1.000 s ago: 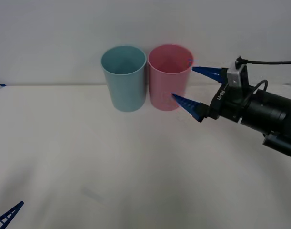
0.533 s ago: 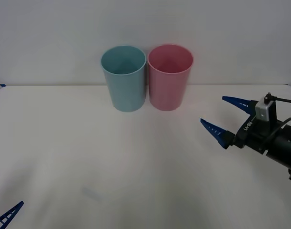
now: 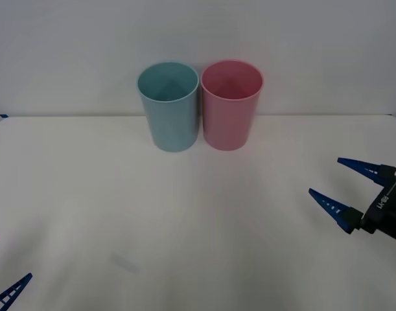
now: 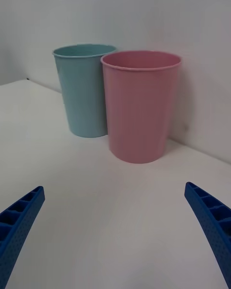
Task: Grasp the object on the table and drop it into the matching bin: aluminum can to the light blue bin, PET bottle to the pink bin.
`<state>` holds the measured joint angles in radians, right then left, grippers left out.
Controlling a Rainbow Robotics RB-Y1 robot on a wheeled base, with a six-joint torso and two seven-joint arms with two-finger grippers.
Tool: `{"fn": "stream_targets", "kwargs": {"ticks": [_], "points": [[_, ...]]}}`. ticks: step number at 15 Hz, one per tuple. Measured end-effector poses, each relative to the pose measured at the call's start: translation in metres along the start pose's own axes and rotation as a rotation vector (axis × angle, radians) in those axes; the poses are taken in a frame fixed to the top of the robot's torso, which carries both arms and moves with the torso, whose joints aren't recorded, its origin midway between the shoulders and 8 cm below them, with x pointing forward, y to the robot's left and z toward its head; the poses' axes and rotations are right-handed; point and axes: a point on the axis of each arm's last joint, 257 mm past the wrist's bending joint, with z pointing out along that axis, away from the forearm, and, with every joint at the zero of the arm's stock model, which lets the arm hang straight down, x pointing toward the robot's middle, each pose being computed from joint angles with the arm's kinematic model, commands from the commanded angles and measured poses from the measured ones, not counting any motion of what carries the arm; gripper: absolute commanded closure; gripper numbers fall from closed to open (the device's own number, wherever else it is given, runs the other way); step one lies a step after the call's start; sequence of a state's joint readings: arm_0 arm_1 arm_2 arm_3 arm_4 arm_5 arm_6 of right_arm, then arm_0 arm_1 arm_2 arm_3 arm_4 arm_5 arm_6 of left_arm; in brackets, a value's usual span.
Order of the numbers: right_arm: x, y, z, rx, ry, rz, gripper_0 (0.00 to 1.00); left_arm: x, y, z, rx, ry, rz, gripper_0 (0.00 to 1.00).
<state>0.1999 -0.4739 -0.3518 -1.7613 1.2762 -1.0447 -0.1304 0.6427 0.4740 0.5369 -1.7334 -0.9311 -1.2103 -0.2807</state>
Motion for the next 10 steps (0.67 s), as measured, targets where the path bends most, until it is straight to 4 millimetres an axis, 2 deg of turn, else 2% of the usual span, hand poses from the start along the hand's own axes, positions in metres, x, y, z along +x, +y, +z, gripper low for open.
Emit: {"fn": "stream_targets", "kwargs": {"ticks": [6, 10], "points": [[0.028, 0.011, -0.052, 0.015, 0.042, 0.085, 0.00, 0.000, 0.000, 0.000, 0.000, 0.000, 0.000, 0.00], [0.035, 0.017, -0.066, 0.011, 0.052, 0.106, 0.00, 0.000, 0.000, 0.000, 0.000, 0.000, 0.000, 0.00]]}}
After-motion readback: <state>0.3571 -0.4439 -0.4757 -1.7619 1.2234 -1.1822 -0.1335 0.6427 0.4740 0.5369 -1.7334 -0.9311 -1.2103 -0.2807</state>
